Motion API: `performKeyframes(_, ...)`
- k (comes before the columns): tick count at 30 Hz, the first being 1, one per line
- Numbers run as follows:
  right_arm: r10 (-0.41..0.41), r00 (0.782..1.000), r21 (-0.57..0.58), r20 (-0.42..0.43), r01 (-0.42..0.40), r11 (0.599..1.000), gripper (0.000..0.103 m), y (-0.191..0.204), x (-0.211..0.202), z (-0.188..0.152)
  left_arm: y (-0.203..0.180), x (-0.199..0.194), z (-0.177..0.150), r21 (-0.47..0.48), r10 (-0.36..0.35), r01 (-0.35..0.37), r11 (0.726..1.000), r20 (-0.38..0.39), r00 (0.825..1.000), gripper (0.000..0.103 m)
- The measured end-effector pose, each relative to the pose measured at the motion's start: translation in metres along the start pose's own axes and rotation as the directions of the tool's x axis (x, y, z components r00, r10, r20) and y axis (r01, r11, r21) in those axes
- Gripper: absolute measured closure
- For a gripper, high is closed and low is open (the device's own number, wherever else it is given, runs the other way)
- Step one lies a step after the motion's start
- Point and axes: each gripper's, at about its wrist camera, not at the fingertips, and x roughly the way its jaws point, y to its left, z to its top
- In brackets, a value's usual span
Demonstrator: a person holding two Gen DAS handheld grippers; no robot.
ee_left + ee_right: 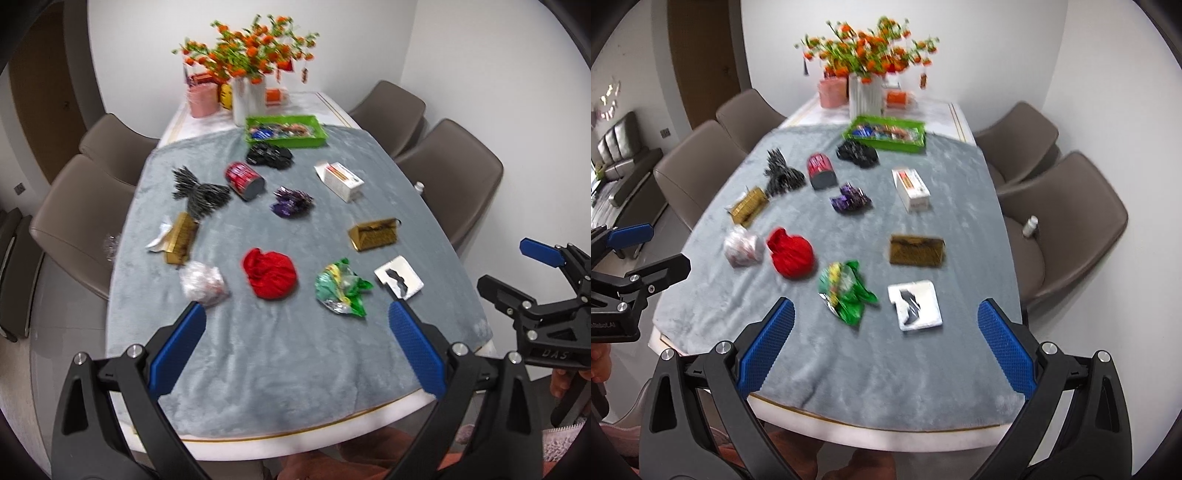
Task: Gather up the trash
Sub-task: 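Grasp the green chip bag with the left tool while the right tool grasps the white card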
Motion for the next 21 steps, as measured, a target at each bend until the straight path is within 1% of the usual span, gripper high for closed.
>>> performKeyframes(4, 0.015, 0.999, 0.004, -0.043, -0.015, 1.000, 0.007, -0.019, 0.032, -0.010, -0.017, 0.037, -0.004, 0.002, -0.033, 0.033, 0.999, -0.040, 0.999, 0.004)
performKeyframes(7, 0.037, 0.997, -0.004, -0.070, -0.037, 0.999, 0.007, -0.030, 0.064, -0.016, -0.029, 0.070, -0.009, -0.002, -0.052, 0.052, 0.999, -0.071, 0.996, 0.004)
performKeyframes(11, 0.047, 0.994, -0.037, -0.095, -0.051, 0.998, 0.007, -0.038, 0.117, -0.025, -0.040, 0.118, -0.018, -0.006, -0.040, 0.039, 0.999, -0.102, 0.994, 0.004)
performKeyframes(16, 0.043, 0.993, -0.094, -0.110, -0.054, 0.994, 0.007, -0.044, 0.175, -0.036, -0.043, 0.176, -0.030, -0.014, -0.019, 0.017, 1.000, -0.132, 0.991, 0.004)
performKeyframes(21, 0.039, 0.991, -0.128, -0.129, -0.055, 0.990, 0.007, -0.047, 0.214, -0.049, -0.040, 0.220, -0.040, -0.008, 0.005, -0.006, 1.000, -0.165, 0.986, 0.004)
